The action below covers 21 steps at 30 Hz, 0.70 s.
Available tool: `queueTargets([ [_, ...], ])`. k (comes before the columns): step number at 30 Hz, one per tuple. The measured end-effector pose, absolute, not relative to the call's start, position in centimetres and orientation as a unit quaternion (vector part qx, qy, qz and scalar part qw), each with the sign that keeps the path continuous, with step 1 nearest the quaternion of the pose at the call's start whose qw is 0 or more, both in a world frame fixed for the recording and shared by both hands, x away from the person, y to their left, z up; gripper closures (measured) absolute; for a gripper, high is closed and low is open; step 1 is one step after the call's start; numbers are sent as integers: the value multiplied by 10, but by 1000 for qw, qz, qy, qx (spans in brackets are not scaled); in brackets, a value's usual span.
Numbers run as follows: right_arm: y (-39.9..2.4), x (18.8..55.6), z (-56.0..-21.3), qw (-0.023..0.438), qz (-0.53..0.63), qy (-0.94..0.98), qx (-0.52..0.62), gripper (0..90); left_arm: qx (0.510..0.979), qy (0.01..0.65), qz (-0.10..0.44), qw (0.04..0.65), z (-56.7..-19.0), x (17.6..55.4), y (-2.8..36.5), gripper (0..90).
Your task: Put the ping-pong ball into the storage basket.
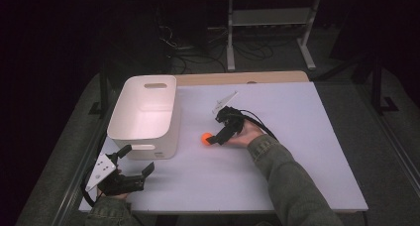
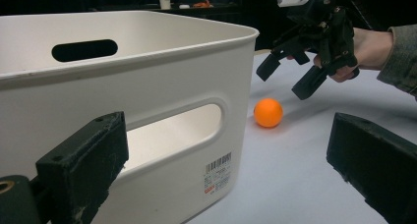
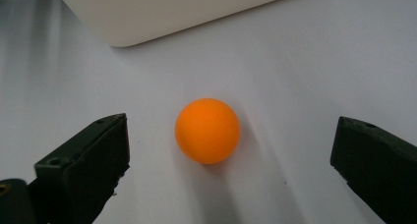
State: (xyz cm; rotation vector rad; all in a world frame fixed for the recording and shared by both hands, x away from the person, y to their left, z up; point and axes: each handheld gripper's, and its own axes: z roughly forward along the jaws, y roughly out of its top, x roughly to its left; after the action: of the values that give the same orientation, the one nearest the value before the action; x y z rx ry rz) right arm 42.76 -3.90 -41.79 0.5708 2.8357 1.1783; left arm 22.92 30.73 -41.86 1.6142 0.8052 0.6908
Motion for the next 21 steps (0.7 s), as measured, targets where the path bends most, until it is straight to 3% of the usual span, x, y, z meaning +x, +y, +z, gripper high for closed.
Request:
queueTargets([
  [11, -29, 431, -428, 2, 363, 916, 170, 42, 687, 343, 295, 569, -419, 229, 307, 16],
  [21, -17, 433, -436, -11, 350, 925, 150, 164, 687, 342, 294, 570, -418, 229, 307, 16],
])
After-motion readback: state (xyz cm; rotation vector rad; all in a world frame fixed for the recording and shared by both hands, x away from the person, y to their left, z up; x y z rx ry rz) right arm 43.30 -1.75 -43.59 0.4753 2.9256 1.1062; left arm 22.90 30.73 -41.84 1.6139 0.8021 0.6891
